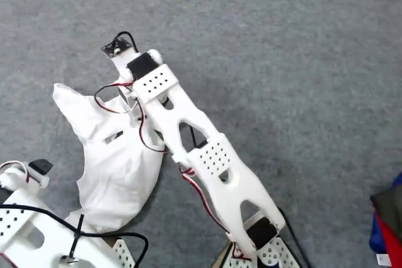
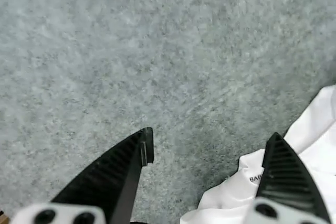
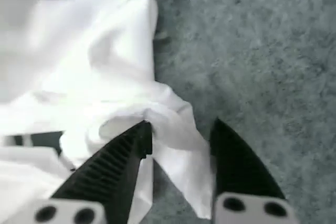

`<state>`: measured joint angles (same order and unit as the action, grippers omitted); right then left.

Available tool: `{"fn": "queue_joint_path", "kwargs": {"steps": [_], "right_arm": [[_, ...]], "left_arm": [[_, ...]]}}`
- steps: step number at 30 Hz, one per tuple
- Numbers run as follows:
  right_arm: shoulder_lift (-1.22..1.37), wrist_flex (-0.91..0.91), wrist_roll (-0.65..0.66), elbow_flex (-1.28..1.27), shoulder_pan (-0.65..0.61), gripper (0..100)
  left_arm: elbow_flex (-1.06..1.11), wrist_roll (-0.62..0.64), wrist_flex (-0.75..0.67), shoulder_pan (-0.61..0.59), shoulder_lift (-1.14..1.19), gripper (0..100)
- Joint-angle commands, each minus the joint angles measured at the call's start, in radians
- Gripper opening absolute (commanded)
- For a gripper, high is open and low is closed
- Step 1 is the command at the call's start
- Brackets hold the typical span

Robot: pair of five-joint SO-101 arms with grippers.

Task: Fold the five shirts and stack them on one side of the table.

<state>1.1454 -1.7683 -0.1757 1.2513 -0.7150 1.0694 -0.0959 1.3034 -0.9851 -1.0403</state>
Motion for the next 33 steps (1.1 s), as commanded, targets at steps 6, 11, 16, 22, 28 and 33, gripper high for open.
{"fn": "queue_joint_path", "kwargs": {"steps": [6,11,16,22,28,33], "right_arm": [[-0.031,-0.018,-0.02,0.068,0.081,0.5],[-0.193,-0.018,-0.077,0.065,0.119,0.5],[-0.404,-0.02,-0.077,0.041,0.166,0.5],[-0.694,-0.018,-0.071,-0.265,0.285,0.5],[-0.952,-0.017,-0.003,-0.682,0.455,0.5],[-1.118,-0.014,0.091,-0.981,0.615,0.5]], "left_arm": [[-0.008,-0.002,-0.009,0.029,-0.012,33],[-0.008,0.0,-0.009,0.029,-0.012,33],[-0.008,0.0,-0.014,0.031,-0.012,33],[-0.009,0.003,-0.011,0.097,-0.012,33],[-0.043,0.005,-0.008,0.192,-0.012,33],[-0.057,0.006,-0.008,0.264,-0.012,33]]}}
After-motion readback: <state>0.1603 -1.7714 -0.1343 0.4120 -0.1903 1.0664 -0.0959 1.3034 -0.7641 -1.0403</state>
